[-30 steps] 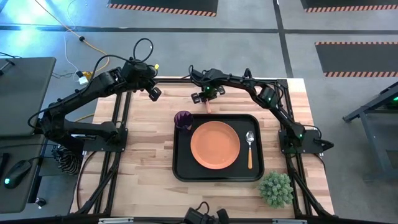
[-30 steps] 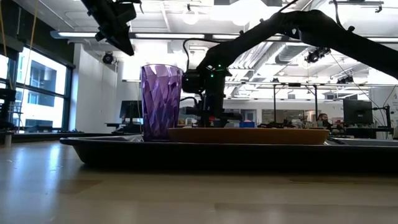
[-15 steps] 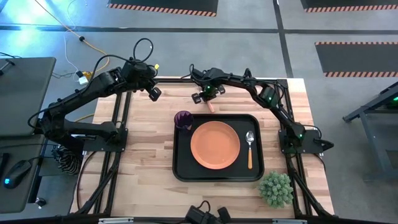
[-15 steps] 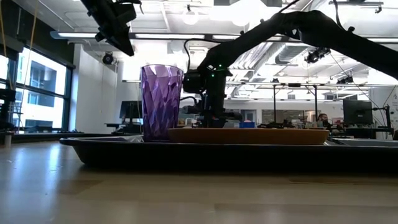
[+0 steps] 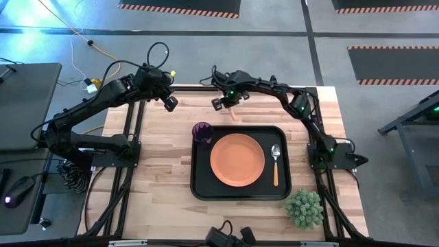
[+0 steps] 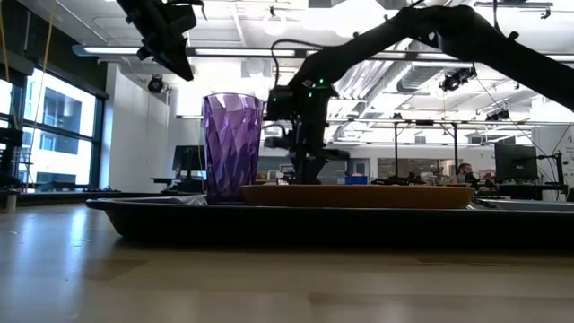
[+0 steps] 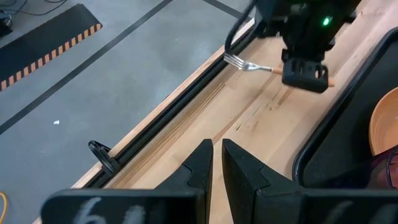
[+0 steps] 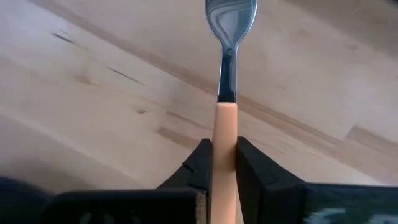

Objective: Pick and place plate/cup/fork/spoon on tray
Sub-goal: Put the orange fork on the black serving tray between the orange plate and orange spoon

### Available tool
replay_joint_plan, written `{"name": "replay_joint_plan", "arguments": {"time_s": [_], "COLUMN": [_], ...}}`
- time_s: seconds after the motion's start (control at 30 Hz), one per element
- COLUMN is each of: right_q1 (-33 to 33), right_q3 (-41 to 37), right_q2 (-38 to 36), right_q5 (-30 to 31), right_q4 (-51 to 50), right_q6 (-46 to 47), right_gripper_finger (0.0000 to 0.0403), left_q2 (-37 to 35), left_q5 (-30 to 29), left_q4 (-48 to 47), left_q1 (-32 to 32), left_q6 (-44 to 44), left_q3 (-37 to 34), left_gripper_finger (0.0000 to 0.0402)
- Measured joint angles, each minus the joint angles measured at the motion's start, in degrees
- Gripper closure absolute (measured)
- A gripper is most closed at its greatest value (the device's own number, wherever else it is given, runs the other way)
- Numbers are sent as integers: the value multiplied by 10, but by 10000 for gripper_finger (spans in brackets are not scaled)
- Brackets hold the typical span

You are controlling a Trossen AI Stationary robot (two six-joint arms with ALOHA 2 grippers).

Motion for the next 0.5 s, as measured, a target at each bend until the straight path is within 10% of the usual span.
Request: {"name": "replay_joint_plan", "arguments": {"time_s": [0.5], "right_q1": [0], "right_q3": [1], "right_q2": [-120], "right_q5": [85], "right_q4": [-21], "right_q6": [-5], "right_gripper_finger": [381], "left_q2": [0], "left_q5": [0], "left_q4": [-1], "left_q1": [0], "left_q6": [0], "left_q3": [0], "left_gripper_finger": [378]}}
